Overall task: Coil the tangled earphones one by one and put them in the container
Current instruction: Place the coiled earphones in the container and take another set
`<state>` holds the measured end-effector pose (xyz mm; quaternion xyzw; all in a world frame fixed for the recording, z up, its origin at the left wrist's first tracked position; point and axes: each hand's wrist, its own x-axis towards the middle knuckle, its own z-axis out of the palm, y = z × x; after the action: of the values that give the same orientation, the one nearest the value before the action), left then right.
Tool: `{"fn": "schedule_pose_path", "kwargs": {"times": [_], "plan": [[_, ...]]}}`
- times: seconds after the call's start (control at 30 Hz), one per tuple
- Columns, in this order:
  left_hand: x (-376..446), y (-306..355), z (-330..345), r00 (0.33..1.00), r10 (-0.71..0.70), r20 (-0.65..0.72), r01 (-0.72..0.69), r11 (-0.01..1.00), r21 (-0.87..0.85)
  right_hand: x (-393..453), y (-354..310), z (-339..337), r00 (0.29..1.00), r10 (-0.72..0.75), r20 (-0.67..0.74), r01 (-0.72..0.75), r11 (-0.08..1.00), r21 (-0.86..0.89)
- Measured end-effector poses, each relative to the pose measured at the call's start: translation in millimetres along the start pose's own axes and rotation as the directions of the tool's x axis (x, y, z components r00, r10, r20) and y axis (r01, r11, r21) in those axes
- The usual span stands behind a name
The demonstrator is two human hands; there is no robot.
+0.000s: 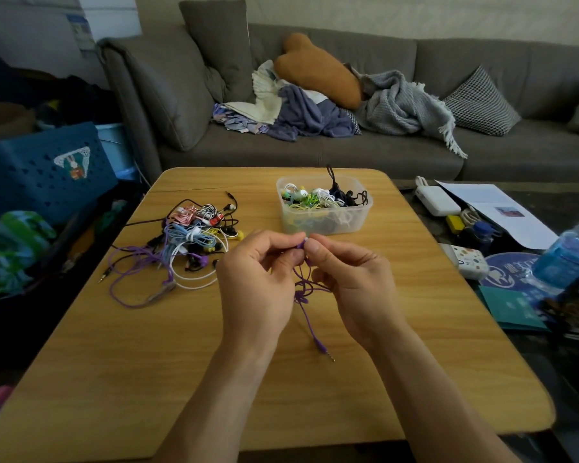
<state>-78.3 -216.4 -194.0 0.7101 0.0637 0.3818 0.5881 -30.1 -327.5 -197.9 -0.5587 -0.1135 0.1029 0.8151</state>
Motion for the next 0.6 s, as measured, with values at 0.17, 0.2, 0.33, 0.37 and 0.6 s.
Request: {"fn": "schedule_pose_path", "kwargs": {"times": [0.17,0.2,0.33,0.37,0.6], "plan": [[-1.5,0.4,2.3,0.993,0.091,-0.075,-0.083,0.991,0.105,-1.9,5.1,4.2,0.997,0.079,0.016,-0.079,0.997,0.024],[-1.7,0.6,2.0,0.989,0.127,-0.076,-0.116,0.983,0.142,-2.0,5.6,4.0,0.995,0.101,0.024,-0.102,0.994,0.036],[-2.9,1.1,1.5,0.974,0.22,-0.059,-0.201,0.951,0.235,-3.1,5.2,2.6,0.993,0.112,0.035,-0.115,0.99,0.083],[-3.4,1.4,2.2,0.972,0.23,-0.057,-0.208,0.944,0.255,-3.4,6.2,3.1,0.995,0.099,0.028,-0.101,0.991,0.083],[-2.3,2.4,3.0,0.966,0.259,-0.015,-0.232,0.889,0.394,-7.6,12.8,8.9,0.999,-0.03,-0.039,0.032,0.998,0.048]]}}
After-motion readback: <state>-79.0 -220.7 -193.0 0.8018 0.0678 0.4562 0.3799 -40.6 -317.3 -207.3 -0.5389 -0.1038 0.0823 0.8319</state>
